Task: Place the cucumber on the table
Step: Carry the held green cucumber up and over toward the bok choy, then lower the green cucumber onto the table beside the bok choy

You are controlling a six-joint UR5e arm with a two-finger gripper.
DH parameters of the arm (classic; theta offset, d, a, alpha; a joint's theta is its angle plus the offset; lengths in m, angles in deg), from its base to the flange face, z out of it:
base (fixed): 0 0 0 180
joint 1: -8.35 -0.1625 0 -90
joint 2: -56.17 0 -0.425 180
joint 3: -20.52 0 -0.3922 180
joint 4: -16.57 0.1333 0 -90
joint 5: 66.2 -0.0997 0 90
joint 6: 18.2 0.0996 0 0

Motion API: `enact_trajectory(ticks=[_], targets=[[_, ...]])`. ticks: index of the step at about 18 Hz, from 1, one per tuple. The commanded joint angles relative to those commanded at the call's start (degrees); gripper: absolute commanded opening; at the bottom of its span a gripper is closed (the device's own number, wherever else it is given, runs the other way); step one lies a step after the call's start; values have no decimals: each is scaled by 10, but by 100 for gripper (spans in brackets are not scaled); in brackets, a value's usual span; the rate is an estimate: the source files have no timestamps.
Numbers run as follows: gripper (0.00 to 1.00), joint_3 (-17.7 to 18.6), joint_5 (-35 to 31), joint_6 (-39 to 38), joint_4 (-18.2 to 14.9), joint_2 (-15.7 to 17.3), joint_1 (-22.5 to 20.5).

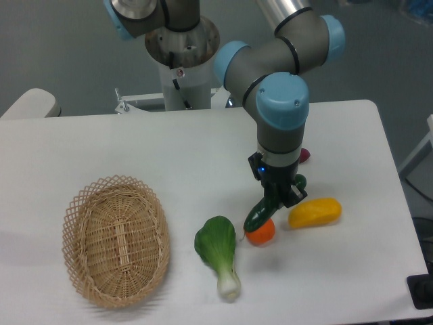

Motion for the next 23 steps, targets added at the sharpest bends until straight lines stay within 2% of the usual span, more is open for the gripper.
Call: enact_trajectory(ticks=[5, 7, 10, 19, 23], targets=[[13, 61, 8, 63, -1, 19, 2], [13, 91, 8, 77, 1, 21, 4], [13, 114, 11, 75, 3, 23, 11], [15, 117, 34, 67, 4, 16, 23], [16, 117, 34, 32, 5, 11, 25]])
